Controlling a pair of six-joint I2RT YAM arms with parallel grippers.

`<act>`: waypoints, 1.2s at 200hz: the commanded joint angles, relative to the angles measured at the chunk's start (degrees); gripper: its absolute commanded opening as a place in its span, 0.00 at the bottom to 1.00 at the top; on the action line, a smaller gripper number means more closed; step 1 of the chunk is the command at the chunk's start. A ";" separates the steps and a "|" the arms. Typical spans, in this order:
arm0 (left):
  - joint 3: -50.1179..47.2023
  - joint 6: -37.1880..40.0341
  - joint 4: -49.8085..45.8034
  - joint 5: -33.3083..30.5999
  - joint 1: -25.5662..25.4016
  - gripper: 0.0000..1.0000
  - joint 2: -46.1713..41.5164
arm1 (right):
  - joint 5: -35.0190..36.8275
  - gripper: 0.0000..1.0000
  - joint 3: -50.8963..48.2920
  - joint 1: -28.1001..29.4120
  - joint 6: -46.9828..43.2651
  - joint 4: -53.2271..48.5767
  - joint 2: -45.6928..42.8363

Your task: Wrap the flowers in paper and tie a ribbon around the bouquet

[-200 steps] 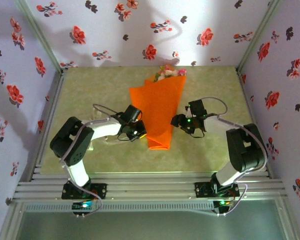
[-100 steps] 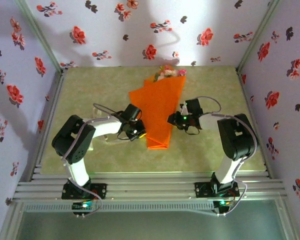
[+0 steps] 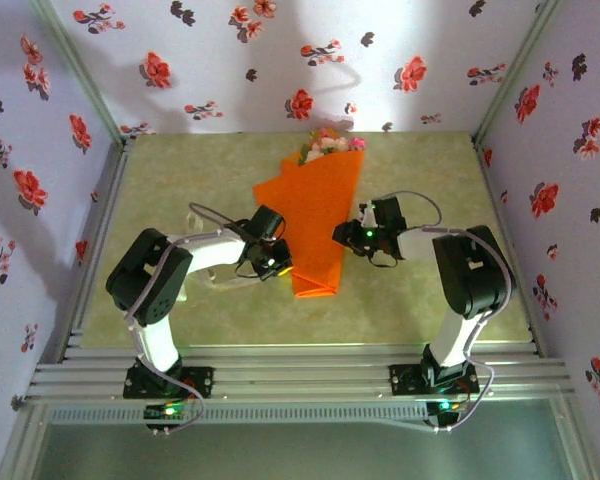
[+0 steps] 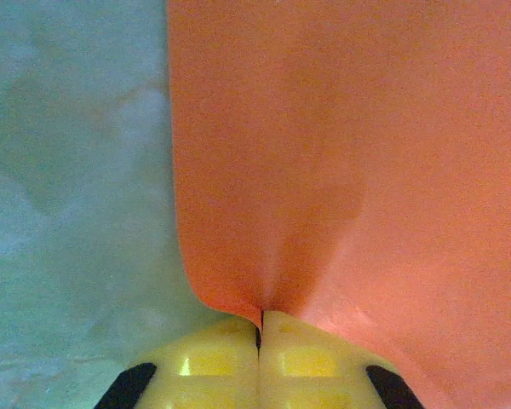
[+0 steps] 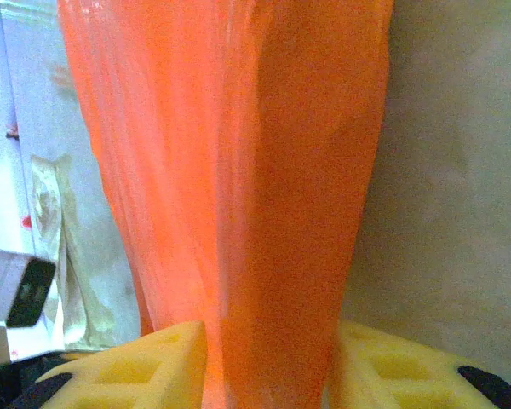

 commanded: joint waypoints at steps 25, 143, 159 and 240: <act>0.80 3.10 -4.43 -3.66 0.56 0.00 3.17 | 2.29 0.32 6.40 -0.88 -2.77 -1.91 5.91; 6.80 6.26 -12.81 -3.75 0.47 0.16 -0.83 | 6.04 0.00 7.64 -2.07 -2.78 -3.77 6.65; 7.06 5.74 -15.87 -3.93 0.42 0.32 -3.90 | 6.17 0.00 6.03 -2.07 -2.33 -2.96 5.46; 6.61 -7.41 -0.36 5.52 -0.58 0.31 -4.06 | 4.61 0.00 1.72 -1.97 -0.39 -0.57 2.47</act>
